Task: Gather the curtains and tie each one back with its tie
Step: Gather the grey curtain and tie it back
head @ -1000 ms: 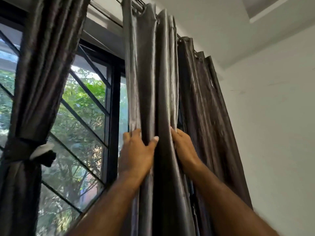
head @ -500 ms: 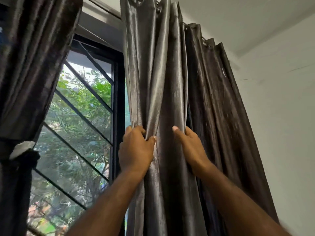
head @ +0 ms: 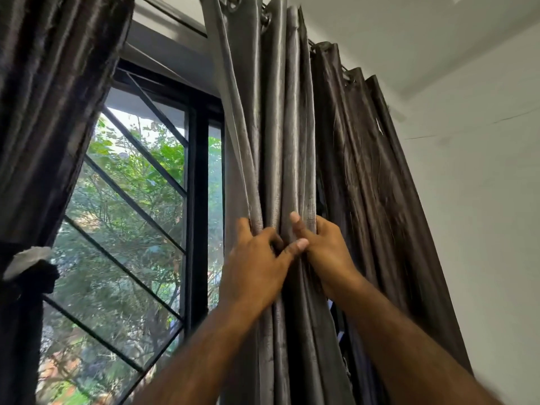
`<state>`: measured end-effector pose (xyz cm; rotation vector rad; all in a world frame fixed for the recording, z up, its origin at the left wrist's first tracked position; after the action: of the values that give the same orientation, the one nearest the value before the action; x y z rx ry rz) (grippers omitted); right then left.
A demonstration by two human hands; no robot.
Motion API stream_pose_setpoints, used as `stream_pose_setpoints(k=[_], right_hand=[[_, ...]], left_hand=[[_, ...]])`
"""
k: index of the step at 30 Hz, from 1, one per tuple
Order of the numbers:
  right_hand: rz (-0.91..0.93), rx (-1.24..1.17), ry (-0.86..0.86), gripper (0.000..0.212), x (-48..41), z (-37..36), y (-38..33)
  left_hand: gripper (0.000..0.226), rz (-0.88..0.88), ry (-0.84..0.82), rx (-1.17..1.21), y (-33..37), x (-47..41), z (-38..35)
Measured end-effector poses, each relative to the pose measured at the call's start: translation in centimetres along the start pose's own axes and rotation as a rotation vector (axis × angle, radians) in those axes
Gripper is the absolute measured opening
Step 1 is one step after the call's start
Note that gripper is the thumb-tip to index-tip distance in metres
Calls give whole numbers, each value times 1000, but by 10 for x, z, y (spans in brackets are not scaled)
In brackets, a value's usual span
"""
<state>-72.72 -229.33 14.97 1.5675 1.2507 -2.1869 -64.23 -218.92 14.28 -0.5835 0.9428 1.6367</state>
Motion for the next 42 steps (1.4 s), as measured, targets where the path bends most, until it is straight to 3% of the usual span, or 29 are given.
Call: stream_pose_setpoints(k=[4,6,11,13,16,19,23,26,29,31,33,38,42], right_hand=[[-26,-43,-56,51,2,4,2],[0,57,-43,55,1,6,-1],[-47,256,-32,35,-8,0,-6],[-37,176,19,36,-10,6,-3],[-64,81,9,32,-7,15,2],[-75,104,33,31,-6,25,6],[-126,231,-38,42,-10,17,4],[-105,264,-20,35,-16,12,1],[-51,231,61,24,-15,22,1],[-43,149,16,24,-13,25,1],[-50,62,-26,24,-11,29,1],[-117,427,111,33,-12,34,-4],[-126,292,-48,35,-15,-6,-10]], left_hand=[[26,-52,5,57,-6,-6,1],[23,-80,32,95,-6,-3,0],[14,-171,85,167,7,-3,-2],[19,-121,122,231,5,-6,2],[47,27,136,95,-8,-10,2],[30,67,113,52,-12,-12,-1],[17,-56,122,73,8,-11,-6],[17,-44,137,105,14,-14,-7],[31,116,212,22,-4,-18,-4],[44,201,199,-80,-18,-21,-5],[41,225,163,-142,-28,-21,-8],[21,140,174,-42,-14,-11,-4],[21,35,89,-30,22,-1,-5]])
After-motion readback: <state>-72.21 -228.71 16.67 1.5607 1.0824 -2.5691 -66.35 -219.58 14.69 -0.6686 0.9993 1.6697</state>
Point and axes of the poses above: each hand's wrist, its own x-axis away from the middle knuckle, its own z-axis out of the back of the hand, y = z × x, the point moved 5 cm from there along -x, towards the middle knuckle, and after that the axes turned 12 degrees about -y, right-handed, at the moved point
